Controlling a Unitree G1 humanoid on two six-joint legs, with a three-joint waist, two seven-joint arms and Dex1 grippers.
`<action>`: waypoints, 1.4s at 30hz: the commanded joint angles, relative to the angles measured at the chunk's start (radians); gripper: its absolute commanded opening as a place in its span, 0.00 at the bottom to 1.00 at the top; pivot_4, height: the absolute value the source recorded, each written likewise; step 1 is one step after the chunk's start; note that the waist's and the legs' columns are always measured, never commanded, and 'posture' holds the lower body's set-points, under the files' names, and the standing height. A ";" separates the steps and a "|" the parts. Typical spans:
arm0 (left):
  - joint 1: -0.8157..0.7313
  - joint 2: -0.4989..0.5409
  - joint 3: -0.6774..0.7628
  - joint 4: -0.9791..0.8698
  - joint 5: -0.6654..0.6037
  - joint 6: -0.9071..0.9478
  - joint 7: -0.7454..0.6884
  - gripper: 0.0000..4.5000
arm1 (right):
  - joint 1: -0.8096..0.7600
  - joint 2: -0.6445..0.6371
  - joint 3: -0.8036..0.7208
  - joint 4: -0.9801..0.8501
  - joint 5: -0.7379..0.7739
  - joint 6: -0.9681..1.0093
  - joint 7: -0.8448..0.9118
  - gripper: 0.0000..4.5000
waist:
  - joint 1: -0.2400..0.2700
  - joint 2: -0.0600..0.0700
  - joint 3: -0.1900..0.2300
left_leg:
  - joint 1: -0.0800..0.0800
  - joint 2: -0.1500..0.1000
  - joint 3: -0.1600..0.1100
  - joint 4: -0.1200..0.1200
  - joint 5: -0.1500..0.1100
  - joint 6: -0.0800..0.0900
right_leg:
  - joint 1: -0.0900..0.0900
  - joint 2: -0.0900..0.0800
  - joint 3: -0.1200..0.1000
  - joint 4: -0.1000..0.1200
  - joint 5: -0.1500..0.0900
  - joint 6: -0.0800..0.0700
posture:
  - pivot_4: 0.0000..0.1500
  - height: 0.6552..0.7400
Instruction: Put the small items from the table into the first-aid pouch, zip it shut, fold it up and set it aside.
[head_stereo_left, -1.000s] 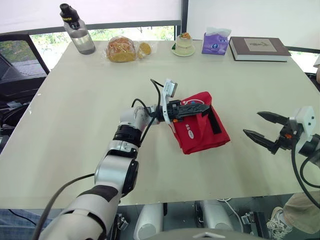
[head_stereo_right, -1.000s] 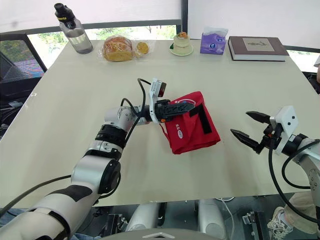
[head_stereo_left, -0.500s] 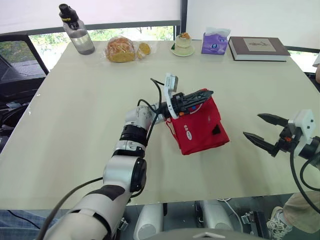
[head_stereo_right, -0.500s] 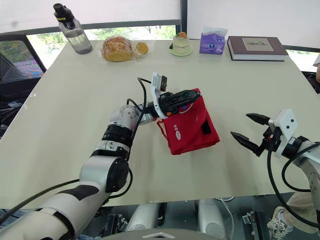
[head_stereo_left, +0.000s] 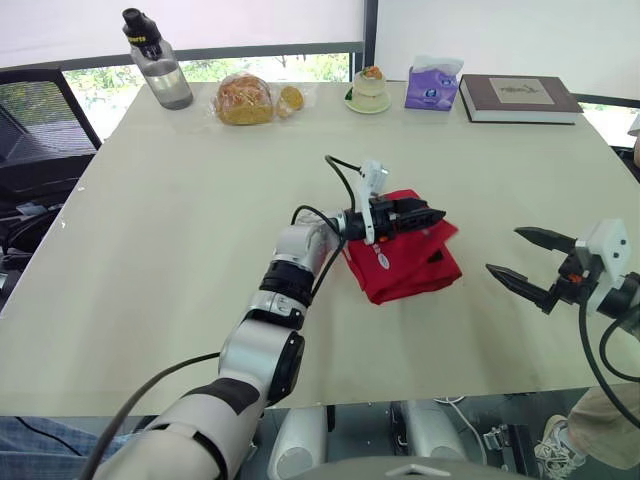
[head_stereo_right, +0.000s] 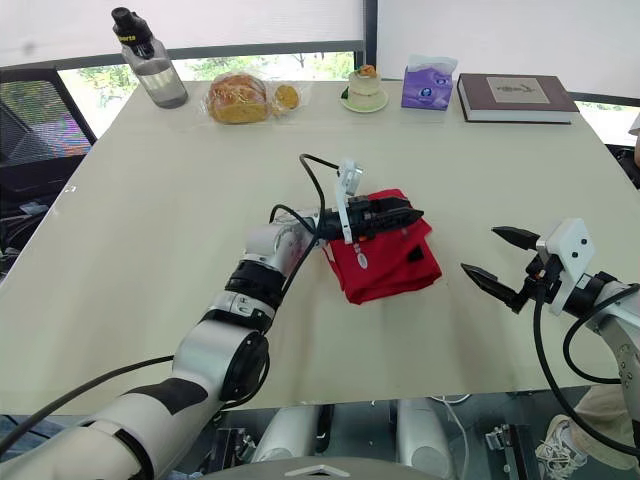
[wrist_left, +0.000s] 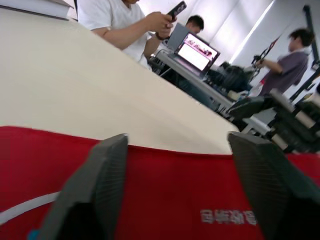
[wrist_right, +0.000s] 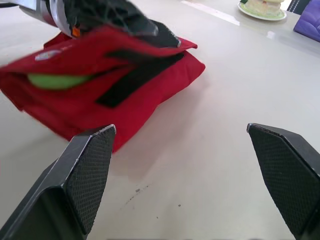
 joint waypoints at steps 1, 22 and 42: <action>0.018 -0.011 -0.044 -0.022 0.040 -0.038 0.002 0.50 | 0.003 -0.005 -0.012 -0.022 0.000 -0.021 0.000 1.00 | 0.000 0.000 0.000 | 0.000 0.000 0.000 0.000 0.000 0.000 | 0.000 0.000 0.000 0.000 0.000 0.000 | 1.00 1.00; 0.075 -0.010 -0.299 0.006 0.285 -0.282 -0.076 0.01 | 0.085 -0.013 -0.052 -0.074 0.073 -0.007 0.052 1.00 | 0.005 0.003 -0.003 | 0.005 -0.002 -0.003 0.001 0.000 0.000 | 0.008 0.000 -0.001 -0.003 0.000 0.000 | 1.00 1.00; 0.076 -0.003 -0.469 -0.028 0.331 -0.220 -0.371 0.01 | 0.088 -0.012 -0.091 -0.072 0.109 -0.012 0.053 1.00 | -0.001 0.004 -0.004 | 0.006 -0.002 -0.004 0.000 0.000 0.000 | 0.011 0.000 -0.001 -0.004 -0.001 0.001 | 1.00 1.00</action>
